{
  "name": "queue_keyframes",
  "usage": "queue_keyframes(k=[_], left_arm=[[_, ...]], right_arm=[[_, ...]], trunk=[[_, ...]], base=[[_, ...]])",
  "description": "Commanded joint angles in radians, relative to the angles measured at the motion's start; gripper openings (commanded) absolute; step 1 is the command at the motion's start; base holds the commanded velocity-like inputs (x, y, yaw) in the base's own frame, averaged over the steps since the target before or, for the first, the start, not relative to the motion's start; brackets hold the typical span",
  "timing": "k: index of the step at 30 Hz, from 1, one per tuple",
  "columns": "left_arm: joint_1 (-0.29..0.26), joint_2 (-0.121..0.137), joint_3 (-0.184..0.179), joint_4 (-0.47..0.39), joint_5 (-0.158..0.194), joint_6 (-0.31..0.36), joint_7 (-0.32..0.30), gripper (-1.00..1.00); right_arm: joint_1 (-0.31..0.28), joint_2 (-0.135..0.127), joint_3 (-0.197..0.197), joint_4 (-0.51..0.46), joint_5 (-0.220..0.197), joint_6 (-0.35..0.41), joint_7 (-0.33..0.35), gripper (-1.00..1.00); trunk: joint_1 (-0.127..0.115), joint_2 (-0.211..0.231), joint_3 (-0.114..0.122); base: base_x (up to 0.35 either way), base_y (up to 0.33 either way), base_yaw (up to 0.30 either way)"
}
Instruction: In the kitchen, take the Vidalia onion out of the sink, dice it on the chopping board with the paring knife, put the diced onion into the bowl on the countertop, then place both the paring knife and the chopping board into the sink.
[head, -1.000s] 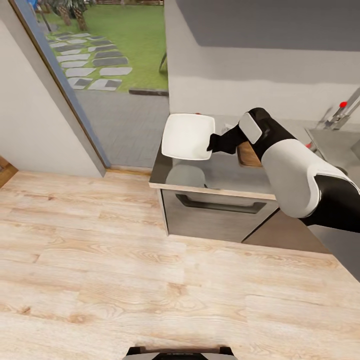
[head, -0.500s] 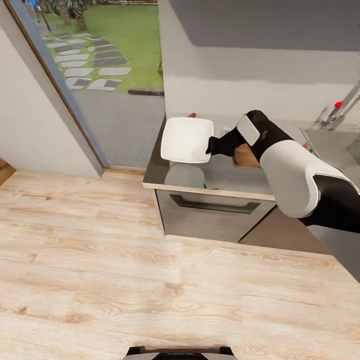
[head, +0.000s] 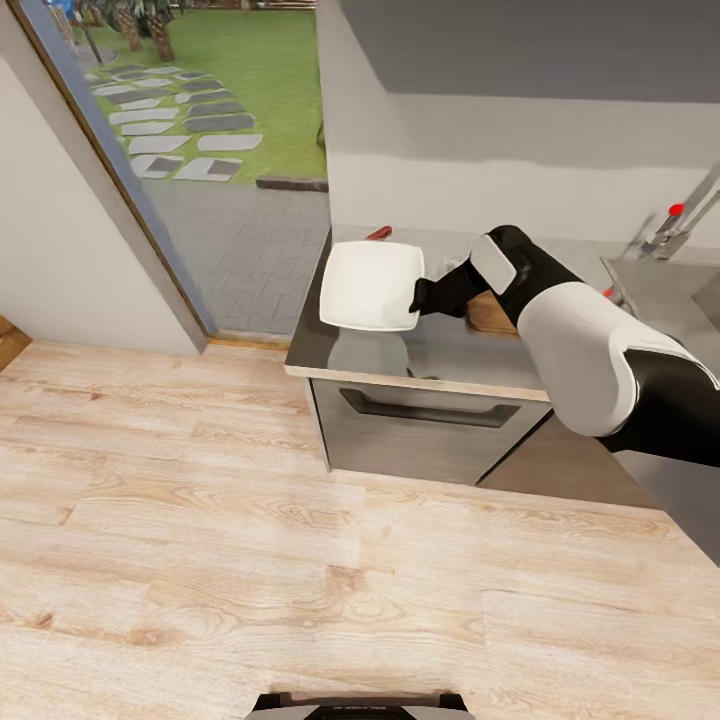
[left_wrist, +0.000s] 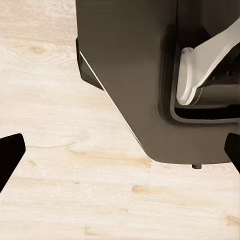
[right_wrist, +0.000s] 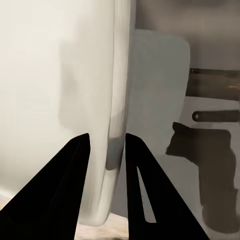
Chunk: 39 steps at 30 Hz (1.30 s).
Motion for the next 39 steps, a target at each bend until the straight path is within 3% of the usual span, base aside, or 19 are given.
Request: queue_keyframes(k=[1, 39], left_arm=[[0.001, 0.0, -0.009, -0.002, 0.009, -0.001, 0.004, 1.0], [0.001, 0.0, -0.008, -0.001, 0.009, -0.001, 0.003, 1.0]], right_arm=[[-0.001, 0.0, -0.004, 0.005, -0.006, 0.003, 0.0, -1.0], [-0.001, -0.004, -0.005, 0.027, -0.006, 0.002, 0.0, -1.0]], trunk=[[0.001, -0.002, -0.001], [0.001, -0.002, -0.001]], base=[[0.0, 0.0, 0.0], [0.025, -0.011, 0.0]])
